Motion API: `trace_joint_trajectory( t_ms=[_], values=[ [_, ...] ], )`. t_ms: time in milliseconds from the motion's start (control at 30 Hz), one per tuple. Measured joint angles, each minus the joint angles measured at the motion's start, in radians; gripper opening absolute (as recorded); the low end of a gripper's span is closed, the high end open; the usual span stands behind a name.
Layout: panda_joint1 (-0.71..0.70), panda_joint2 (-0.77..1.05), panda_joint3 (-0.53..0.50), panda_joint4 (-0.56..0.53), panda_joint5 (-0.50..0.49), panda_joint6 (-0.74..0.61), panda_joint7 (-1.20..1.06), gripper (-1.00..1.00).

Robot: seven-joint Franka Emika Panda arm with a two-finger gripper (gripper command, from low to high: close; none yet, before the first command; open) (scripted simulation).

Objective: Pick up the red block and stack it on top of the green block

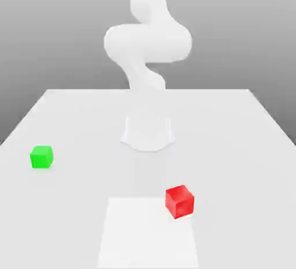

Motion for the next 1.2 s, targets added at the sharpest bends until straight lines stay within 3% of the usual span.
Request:
trace_joint_trajectory(
  t_ms=[567, 800, 833, 1033, 1200],
  values=[
    [0.139, 0.619, 0.045, -0.488, 0.01, 0.435, -0.198, 0.0],
    [0.161, 0.899, 0.025, -0.488, -0.037, 0.666, -0.179, 0.0],
    [0.166, 0.926, 0.019, -0.484, -0.04, 0.689, -0.177, -1.0],
    [0.167, 0.939, 0.017, -0.483, -0.045, 0.7, -0.173, -1.0],
    [0.156, 0.806, 0.036, -0.502, -0.019, 0.586, -0.192, -1.0]
  ],
)
